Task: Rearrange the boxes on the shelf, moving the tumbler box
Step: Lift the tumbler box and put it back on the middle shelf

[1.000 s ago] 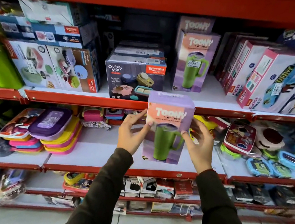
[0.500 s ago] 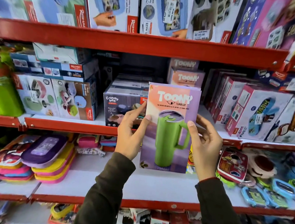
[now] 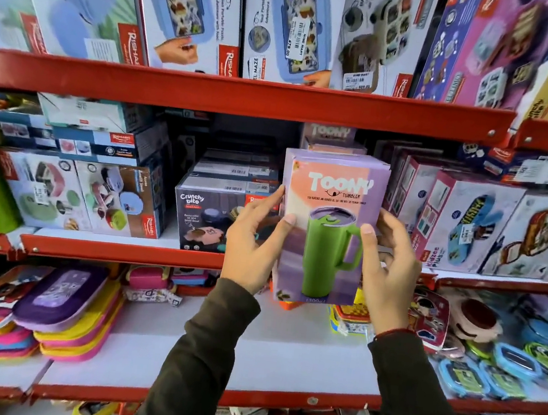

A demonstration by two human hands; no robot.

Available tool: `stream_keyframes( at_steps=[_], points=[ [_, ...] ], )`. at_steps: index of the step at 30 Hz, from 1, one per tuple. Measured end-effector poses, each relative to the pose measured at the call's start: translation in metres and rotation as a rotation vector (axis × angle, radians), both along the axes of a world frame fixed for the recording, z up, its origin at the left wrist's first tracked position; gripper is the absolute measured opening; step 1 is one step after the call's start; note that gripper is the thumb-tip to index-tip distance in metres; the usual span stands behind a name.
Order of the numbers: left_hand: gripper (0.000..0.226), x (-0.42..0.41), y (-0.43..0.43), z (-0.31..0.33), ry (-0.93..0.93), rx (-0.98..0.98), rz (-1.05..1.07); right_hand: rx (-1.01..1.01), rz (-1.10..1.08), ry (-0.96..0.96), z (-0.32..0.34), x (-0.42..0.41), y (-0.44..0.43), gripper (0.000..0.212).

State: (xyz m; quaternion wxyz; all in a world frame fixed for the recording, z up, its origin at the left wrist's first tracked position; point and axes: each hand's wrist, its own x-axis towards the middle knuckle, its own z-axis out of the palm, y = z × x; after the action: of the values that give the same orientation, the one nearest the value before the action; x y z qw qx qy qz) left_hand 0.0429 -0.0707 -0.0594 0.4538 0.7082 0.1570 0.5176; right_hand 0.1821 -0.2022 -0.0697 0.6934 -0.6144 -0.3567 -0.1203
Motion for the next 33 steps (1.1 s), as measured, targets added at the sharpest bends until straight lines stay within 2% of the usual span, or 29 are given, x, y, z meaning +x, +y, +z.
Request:
stream_keyframes(
  at_steps=[6, 19, 23, 33],
  points=[
    [0.053, 0.052, 0.012, 0.003, 0.012, 0.046, 0.005, -0.092, -0.003, -0.014, 0.012, 0.045, 0.015, 0.035],
    [0.06, 0.105, 0.036, -0.018, 0.206, -0.041, 0.005, -0.255, -0.026, -0.009, -0.01, 0.099, 0.052, 0.04],
    [0.058, 0.11, 0.045, -0.018, 0.234, -0.032, 0.013, -0.254, -0.019, 0.017, -0.008, 0.101, 0.055, 0.05],
    [0.057, 0.116, 0.044, -0.013, 0.218, -0.021, 0.092, -0.216, -0.009, 0.002, -0.005, 0.101, 0.061, 0.058]
  ],
)
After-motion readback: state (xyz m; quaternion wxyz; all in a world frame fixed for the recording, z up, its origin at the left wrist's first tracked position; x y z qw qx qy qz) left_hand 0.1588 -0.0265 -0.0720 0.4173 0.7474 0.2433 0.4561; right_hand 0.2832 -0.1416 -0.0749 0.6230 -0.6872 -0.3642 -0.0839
